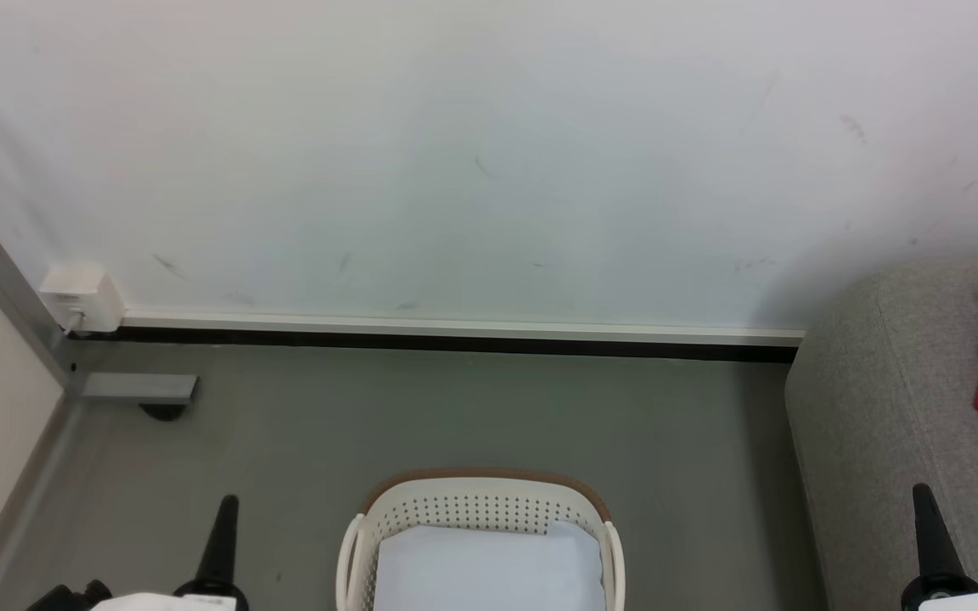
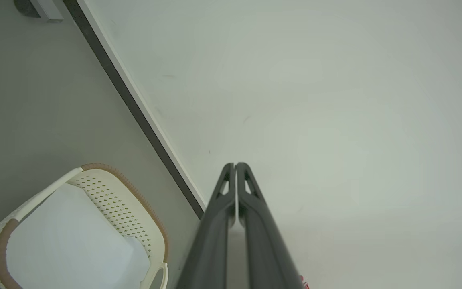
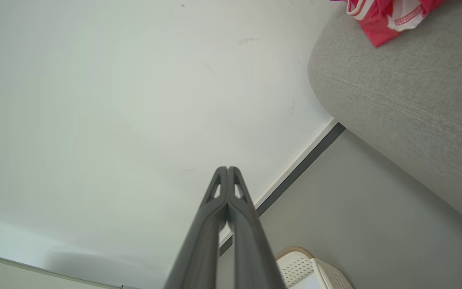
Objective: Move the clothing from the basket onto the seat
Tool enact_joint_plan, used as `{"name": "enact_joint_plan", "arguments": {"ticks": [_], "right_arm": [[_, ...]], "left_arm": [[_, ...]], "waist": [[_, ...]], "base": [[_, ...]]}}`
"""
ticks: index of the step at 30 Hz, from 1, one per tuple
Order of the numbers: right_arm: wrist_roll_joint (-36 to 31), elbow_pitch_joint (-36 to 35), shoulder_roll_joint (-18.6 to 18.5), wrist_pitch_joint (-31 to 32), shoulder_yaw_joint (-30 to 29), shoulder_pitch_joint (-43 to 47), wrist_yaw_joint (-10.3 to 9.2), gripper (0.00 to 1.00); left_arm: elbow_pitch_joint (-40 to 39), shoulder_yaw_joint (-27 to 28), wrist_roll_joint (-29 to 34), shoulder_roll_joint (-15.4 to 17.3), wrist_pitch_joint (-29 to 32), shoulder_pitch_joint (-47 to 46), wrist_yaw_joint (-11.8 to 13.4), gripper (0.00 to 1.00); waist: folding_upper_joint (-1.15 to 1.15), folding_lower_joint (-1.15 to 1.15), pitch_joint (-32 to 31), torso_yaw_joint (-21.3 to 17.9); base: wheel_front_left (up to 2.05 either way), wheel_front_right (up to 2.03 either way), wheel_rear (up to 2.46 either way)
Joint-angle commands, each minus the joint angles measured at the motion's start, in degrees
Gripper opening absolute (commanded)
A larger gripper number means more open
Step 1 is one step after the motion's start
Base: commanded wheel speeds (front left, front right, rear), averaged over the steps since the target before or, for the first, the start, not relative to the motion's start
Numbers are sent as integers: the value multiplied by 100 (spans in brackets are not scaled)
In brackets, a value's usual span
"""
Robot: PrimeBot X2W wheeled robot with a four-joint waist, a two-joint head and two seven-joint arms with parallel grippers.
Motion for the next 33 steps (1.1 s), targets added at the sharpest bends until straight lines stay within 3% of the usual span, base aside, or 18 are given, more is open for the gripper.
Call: {"name": "enact_joint_plan", "arguments": {"ticks": [1, 33], "right_arm": [[190, -15, -60, 46, -20, -114, -7, 0], [1867, 65, -68, 464, -74, -362, -11, 0]], "left_arm": [[-67, 45, -166, 44, 56, -111, -40, 0], [-142, 216, -1691, 55, 466, -268, -149, 0]], "waist": [[0, 0, 2, -2], [0, 0, 39, -51]], "base": [[0, 0, 0], [0, 0, 0]]}}
